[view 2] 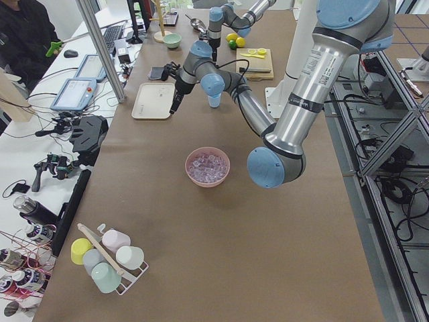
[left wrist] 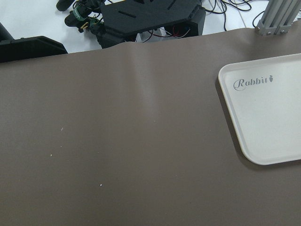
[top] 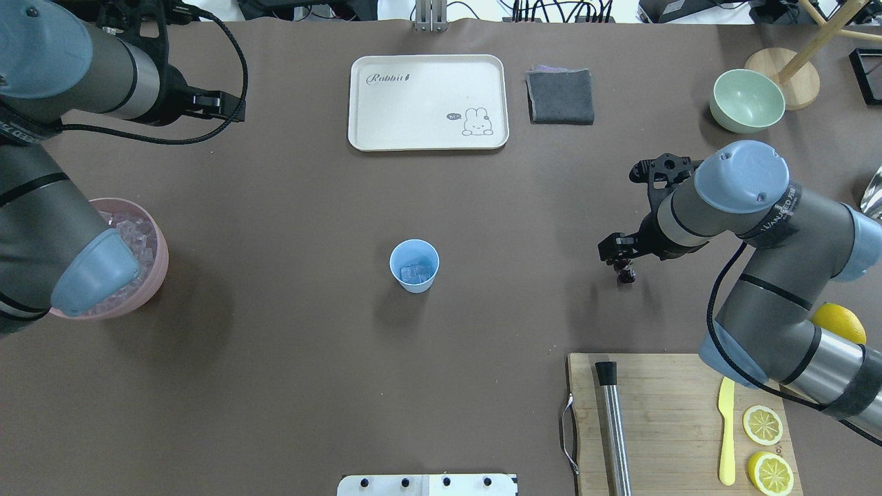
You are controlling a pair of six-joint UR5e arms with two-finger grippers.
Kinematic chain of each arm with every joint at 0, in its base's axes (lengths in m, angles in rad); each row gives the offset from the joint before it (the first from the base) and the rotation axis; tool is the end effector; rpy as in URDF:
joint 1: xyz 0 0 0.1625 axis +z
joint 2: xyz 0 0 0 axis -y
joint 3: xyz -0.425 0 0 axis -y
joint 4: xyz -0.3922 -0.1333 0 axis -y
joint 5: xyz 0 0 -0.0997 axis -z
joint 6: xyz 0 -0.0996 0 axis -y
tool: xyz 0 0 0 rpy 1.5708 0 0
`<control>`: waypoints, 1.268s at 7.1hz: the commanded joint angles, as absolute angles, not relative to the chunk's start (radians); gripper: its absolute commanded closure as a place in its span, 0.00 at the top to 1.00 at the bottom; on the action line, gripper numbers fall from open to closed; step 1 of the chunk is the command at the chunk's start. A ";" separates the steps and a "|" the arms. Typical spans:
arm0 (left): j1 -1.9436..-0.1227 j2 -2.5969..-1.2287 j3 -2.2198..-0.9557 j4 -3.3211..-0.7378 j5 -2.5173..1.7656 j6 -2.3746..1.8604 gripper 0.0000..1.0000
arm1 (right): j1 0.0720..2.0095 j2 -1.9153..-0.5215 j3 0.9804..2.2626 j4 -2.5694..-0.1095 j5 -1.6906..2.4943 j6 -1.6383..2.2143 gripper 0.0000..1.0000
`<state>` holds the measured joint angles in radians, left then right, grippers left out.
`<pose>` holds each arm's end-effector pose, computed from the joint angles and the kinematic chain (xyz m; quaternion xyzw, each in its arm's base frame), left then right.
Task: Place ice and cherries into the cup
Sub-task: 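Lower the right gripper onto a dark cherry and grasp it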
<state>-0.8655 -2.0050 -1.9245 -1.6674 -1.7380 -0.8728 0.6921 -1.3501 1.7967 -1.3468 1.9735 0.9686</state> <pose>0.2966 -0.5284 0.2551 0.2469 0.3558 -0.0397 0.9005 -0.3878 -0.4439 0.4176 0.0437 -0.3711 -0.0242 0.9273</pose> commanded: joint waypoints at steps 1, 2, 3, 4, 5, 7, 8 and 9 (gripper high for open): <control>-0.865 -2.006 -1.925 -1.667 -1.738 -0.873 0.98 | 0.684 -1.351 1.775 -1.347 1.959 0.968 0.70; -0.865 -2.009 -1.925 -1.666 -1.740 -0.873 0.98 | 0.683 -1.350 1.767 -1.347 1.957 0.968 0.63; -0.865 -2.010 -1.925 -1.666 -1.740 -0.873 0.98 | 0.684 -1.350 1.770 -1.347 1.957 0.971 0.37; -0.865 -2.008 -1.925 -1.666 -1.740 -0.873 0.98 | 0.684 -1.350 1.778 -1.347 1.959 0.973 0.13; -0.865 -2.003 -1.928 -1.666 -1.740 -0.873 0.98 | 0.686 -1.347 1.792 -1.347 1.959 0.974 0.00; -0.865 -2.003 -1.930 -1.666 -1.740 -0.874 0.98 | 0.687 -1.353 1.807 -1.347 1.954 0.974 0.00; -0.865 -2.003 -1.931 -1.666 -1.740 -0.874 0.98 | 0.687 -1.350 1.824 -1.347 1.945 0.974 0.00; -0.865 -2.002 -1.931 -1.666 -1.740 -0.874 0.98 | 0.692 -1.345 1.879 -1.353 1.948 0.974 0.00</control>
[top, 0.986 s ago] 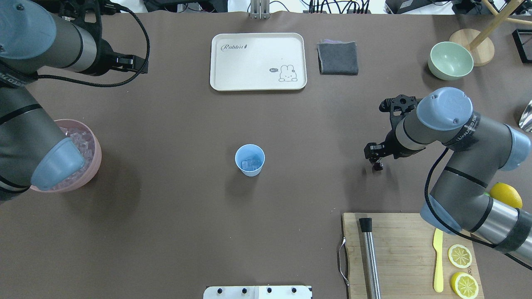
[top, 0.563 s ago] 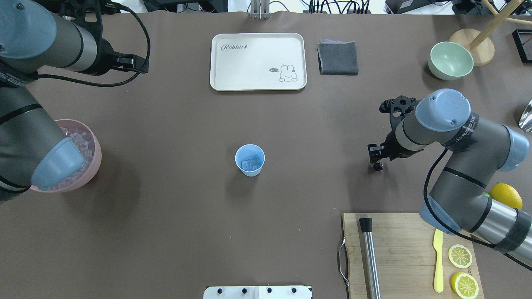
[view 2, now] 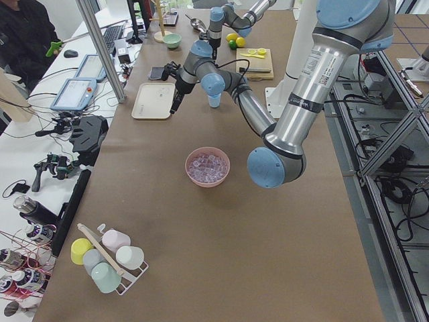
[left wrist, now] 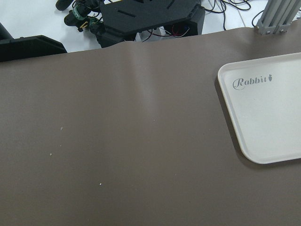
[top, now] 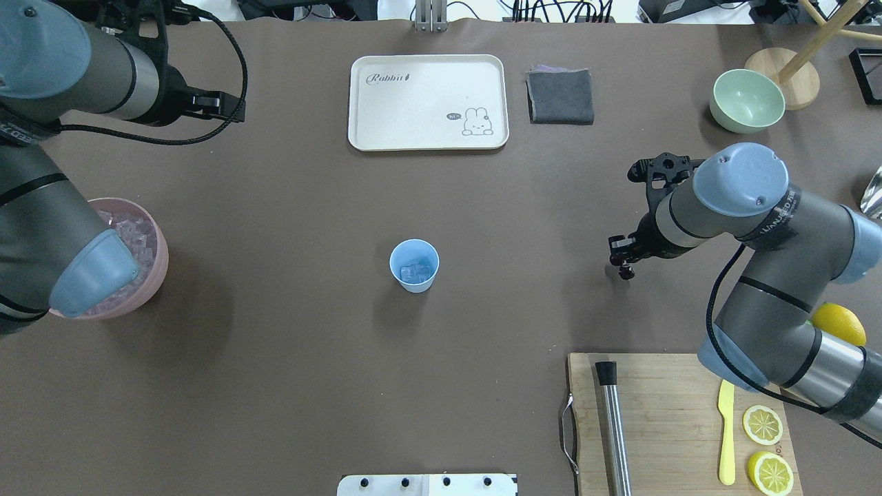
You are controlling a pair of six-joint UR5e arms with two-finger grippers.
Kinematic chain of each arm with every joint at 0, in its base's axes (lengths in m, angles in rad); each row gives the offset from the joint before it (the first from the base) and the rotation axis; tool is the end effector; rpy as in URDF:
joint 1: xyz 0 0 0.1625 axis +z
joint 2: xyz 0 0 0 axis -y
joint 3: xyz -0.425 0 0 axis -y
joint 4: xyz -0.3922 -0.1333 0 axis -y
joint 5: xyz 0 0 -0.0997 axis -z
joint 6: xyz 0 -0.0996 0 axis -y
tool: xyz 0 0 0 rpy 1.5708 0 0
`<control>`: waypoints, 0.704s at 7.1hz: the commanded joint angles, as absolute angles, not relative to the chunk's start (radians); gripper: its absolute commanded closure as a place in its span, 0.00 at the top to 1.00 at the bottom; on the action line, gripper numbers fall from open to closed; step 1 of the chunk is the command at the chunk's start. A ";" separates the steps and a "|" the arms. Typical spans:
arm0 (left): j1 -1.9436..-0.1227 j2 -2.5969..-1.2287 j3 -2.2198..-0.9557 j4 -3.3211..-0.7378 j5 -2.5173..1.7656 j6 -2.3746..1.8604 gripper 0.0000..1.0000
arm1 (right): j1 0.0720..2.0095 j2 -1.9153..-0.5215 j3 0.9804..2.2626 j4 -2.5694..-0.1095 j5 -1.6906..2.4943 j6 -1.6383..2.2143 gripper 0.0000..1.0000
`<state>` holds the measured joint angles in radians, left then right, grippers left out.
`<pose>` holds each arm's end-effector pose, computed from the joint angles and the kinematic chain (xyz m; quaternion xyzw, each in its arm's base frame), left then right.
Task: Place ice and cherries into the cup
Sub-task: 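Lower the right gripper onto a dark cherry and grasp it, then carry the cherry with the right gripper over the blue cup and release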
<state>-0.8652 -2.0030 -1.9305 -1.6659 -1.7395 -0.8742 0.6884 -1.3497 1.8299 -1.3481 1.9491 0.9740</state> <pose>0.2956 -0.5267 0.2540 0.2469 0.3573 -0.0398 0.8999 -0.3842 -0.4411 0.4021 0.0613 -0.3765 -0.0224 0.9241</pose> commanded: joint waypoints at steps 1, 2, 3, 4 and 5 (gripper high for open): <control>-0.865 -2.002 -1.933 -1.664 -1.740 -0.874 0.98 | 0.699 -1.312 1.917 -1.356 1.957 0.976 0.00; -0.865 -2.002 -1.934 -1.664 -1.741 -0.874 0.98 | 0.699 -1.216 1.916 -1.358 1.959 1.033 0.00; -0.865 -1.991 -1.933 -1.663 -1.743 -0.874 0.98 | 0.684 -1.112 1.904 -1.351 1.959 1.101 0.00; -0.865 -1.979 -1.928 -1.663 -1.744 -0.874 0.98 | 0.646 -1.024 1.887 -1.356 1.948 1.124 0.00; -0.867 -1.964 -1.924 -1.664 -1.744 -0.874 0.98 | 0.597 -0.976 1.855 -1.351 1.916 1.132 0.00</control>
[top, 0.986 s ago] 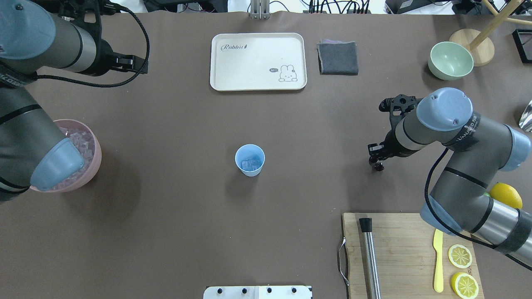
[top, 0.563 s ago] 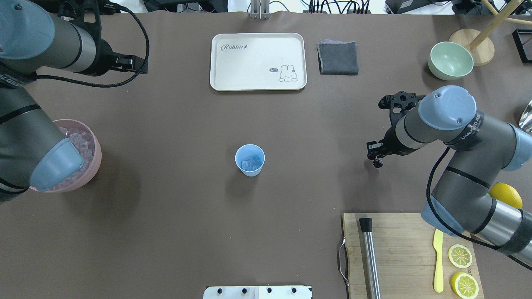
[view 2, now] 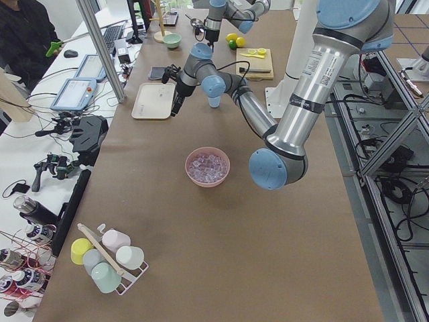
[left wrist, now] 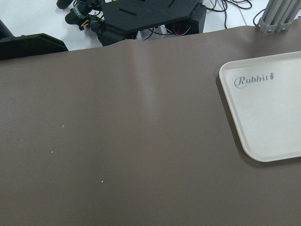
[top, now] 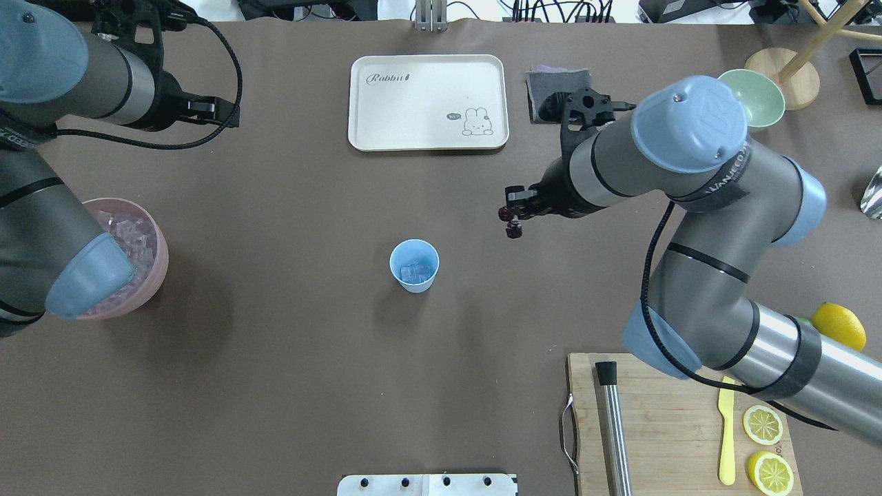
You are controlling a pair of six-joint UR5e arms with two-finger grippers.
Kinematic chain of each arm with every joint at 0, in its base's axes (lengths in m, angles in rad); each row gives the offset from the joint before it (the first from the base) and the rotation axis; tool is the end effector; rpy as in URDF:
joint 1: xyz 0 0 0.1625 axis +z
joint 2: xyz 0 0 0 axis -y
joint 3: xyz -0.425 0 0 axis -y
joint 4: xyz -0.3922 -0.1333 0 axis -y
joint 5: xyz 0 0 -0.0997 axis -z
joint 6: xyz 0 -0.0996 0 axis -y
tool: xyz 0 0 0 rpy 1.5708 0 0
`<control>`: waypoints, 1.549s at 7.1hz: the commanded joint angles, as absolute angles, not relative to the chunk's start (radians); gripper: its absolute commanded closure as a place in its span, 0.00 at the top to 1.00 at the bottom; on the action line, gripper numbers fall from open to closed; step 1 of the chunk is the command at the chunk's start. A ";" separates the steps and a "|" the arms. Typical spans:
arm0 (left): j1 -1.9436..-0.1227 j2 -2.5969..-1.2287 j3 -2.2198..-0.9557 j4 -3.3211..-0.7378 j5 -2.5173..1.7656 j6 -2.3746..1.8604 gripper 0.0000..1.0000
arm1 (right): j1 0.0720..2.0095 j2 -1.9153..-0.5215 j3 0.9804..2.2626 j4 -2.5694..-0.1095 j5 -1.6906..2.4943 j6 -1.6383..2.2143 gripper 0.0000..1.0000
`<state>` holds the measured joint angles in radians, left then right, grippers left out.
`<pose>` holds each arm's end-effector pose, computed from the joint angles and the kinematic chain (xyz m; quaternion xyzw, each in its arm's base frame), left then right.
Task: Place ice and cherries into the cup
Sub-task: 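Carry the cherry with the right gripper over the blue cup and release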
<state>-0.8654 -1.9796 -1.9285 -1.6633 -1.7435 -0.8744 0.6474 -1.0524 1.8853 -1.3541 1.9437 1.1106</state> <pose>0.2946 -0.5252 0.2690 0.2363 0.3499 -0.0407 0.9056 -0.4237 -0.4420 0.2012 0.1225 -0.5031 -0.0130 0.8554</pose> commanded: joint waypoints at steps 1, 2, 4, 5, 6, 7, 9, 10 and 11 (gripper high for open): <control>-0.871 -1.942 -1.925 -1.669 -1.744 -0.874 0.98 | 0.545 -0.965 1.849 -1.351 1.857 1.132 0.00; -0.873 -1.934 -1.925 -1.669 -1.743 -0.874 0.98 | 0.513 -0.945 1.814 -1.350 1.836 1.129 0.00; -0.883 -1.911 -1.925 -1.671 -1.744 -0.874 0.98 | 0.476 -0.885 1.741 -1.348 1.795 1.129 0.00; -0.885 -1.896 -1.925 -1.671 -1.743 -0.874 0.98 | 0.471 -0.870 1.738 -1.348 1.795 1.129 0.00; -0.885 -1.893 -1.925 -1.671 -1.743 -0.874 0.98 | 0.466 -0.845 1.705 -1.347 1.780 1.129 0.00; -0.885 -1.893 -1.925 -1.671 -1.744 -0.874 0.98 | 0.465 -0.847 1.677 -1.312 1.764 1.129 0.00; -0.885 -1.894 -1.924 -1.671 -1.744 -0.874 0.98 | 0.463 -0.851 1.658 -1.290 1.763 1.127 0.00; -0.885 -1.894 -1.924 -1.671 -1.743 -0.874 0.98 | 0.462 -0.860 1.658 -1.289 1.763 1.134 0.99; -0.887 -1.894 -1.924 -1.671 -1.744 -0.874 0.98 | 0.463 -0.870 1.673 -1.290 1.766 1.134 1.00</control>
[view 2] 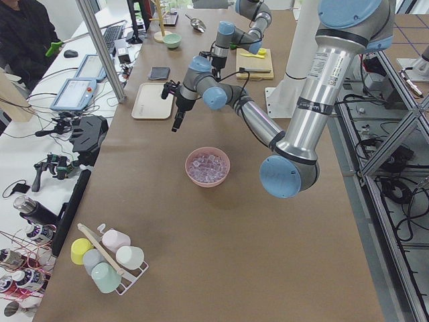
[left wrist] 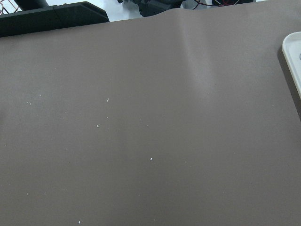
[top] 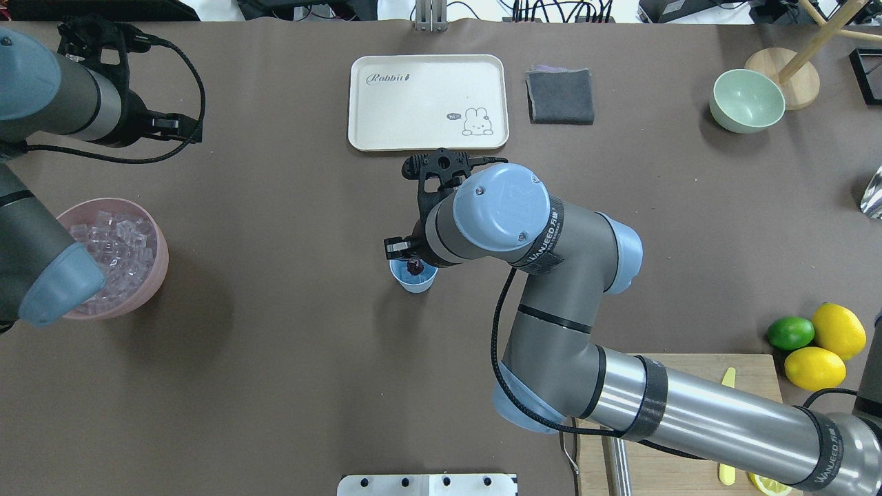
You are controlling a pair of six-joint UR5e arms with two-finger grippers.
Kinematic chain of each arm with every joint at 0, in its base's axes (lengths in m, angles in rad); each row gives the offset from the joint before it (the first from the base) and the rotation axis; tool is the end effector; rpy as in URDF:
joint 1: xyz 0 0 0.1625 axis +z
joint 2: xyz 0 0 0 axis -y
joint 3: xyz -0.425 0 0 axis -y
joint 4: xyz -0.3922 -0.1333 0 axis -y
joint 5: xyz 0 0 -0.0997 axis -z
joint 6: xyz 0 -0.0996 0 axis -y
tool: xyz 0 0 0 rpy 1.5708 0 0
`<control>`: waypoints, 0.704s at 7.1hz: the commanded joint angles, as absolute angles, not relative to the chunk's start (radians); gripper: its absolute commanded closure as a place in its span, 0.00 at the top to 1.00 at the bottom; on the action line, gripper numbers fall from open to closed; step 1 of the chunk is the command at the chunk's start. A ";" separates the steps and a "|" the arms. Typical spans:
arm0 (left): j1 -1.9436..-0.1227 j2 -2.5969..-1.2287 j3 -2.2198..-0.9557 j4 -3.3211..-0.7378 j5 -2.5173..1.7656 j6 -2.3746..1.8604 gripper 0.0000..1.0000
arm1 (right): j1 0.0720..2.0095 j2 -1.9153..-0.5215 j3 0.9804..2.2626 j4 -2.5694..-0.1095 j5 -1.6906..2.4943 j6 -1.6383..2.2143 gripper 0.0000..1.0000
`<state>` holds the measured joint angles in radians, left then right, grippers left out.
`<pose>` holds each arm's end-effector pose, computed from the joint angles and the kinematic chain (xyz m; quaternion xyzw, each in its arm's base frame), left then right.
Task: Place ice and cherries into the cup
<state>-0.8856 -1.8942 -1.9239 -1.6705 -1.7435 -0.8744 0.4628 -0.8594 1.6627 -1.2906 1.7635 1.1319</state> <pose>0.2776 -0.5232 0.3201 0.2120 0.3219 -0.0546 0.9211 -0.5600 -0.4071 0.1598 0.1494 -0.4979 -0.0394 0.8534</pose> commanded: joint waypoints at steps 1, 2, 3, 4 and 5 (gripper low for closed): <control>-0.888 -1.896 -1.924 -1.671 -1.744 -0.873 0.98 | 0.466 -0.876 1.698 -1.314 1.775 1.134 1.00; -0.919 -1.894 -1.924 -1.667 -1.785 -0.858 0.98 | 0.497 -0.874 1.750 -1.444 1.805 1.131 1.00; -0.986 -1.850 -1.934 -1.660 -1.881 -0.730 0.98 | 0.561 -0.877 1.840 -1.620 1.872 1.114 1.00; -1.055 -1.736 -1.942 -1.661 -1.952 -0.569 0.98 | 0.657 -0.882 1.905 -1.799 1.966 1.045 1.00; -1.171 -1.680 -1.933 -1.658 -1.965 -0.369 0.98 | 0.773 -0.935 1.972 -1.941 2.014 0.894 1.00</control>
<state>-1.0560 -1.7601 -1.9362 -1.6611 -1.9232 -0.5791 0.6485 -0.8927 1.8903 -1.7569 1.9412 1.0317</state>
